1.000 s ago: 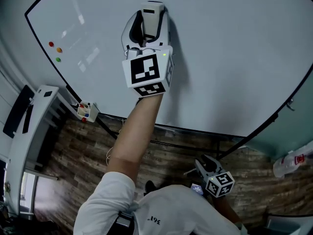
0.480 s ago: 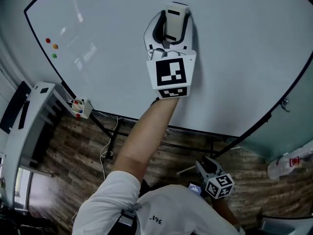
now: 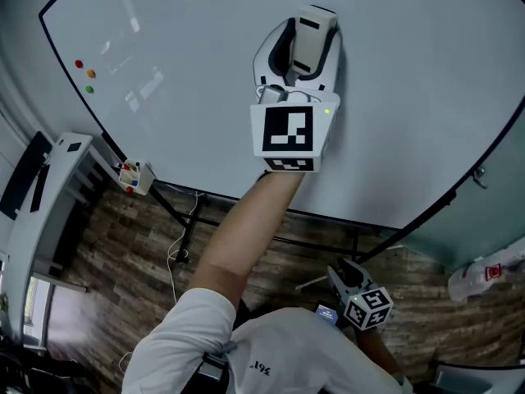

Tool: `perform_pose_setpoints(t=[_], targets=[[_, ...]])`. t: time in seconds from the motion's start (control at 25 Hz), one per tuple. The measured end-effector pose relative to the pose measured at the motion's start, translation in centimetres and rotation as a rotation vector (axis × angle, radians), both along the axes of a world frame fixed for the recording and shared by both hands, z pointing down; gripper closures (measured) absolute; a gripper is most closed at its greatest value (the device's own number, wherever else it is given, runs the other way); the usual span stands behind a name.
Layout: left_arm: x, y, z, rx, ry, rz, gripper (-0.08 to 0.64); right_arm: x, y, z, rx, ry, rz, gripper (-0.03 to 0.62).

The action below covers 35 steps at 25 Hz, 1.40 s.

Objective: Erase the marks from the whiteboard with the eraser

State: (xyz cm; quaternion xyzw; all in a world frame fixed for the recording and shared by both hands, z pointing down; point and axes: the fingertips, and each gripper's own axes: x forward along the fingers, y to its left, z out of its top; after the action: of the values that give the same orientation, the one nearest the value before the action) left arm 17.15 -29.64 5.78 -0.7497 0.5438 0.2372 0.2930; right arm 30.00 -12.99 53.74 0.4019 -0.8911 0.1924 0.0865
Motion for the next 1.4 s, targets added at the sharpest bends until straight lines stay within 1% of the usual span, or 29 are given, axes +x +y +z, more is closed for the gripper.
perform_pose_setpoints(t=[0.08, 0.2, 0.32, 0.44, 0.56, 0.64, 0.84, 1.16, 1.4], targets=[[0.1, 0.4, 0.2, -0.01, 0.001, 0.046, 0.321, -0.6, -0.2, -0.1, 0.001, -0.003, -0.015, 0.431], [-0.3, 1.6, 0.2, -0.024, 0.045, 0.109, 0.321, -1.5, -0.3, -0.3, 0.005, -0.006, -0.036, 0.432], [-0.9, 3.1, 0.6, -0.026, 0.088, 0.211, 0.321, -2.3, -0.3, -0.4, 0.01, -0.009, -0.056, 0.431], [-2.7, 4.6, 1.1, -0.053, 0.2, 0.315, 0.321, -2.6, -0.2, -0.3, 0.01, -0.009, -0.073, 0.431], [-4.6, 5.6, 1.9, -0.087, 0.308, 0.382, 0.321, -2.4, -0.1, -0.1, 0.003, -0.007, -0.098, 0.431], [-6.0, 6.4, 2.5, -0.095, 0.346, 0.392, 0.321, -2.5, -0.1, 0.1, -0.001, -0.003, -0.116, 0.431], [-9.9, 8.7, 3.8, -0.102, 0.377, 0.372, 0.321, -3.8, -0.2, -0.4, 0.015, 0.011, -0.145, 0.431], [-16.6, 12.8, 4.8, -0.09, 0.366, 0.336, 0.321, -8.1, -0.3, -2.0, 0.053, 0.012, -0.156, 0.431], [-22.4, 15.0, 7.3, -0.138, 0.357, 0.332, 0.321, -12.5, 0.0, -3.9, 0.084, -0.016, -0.125, 0.431]])
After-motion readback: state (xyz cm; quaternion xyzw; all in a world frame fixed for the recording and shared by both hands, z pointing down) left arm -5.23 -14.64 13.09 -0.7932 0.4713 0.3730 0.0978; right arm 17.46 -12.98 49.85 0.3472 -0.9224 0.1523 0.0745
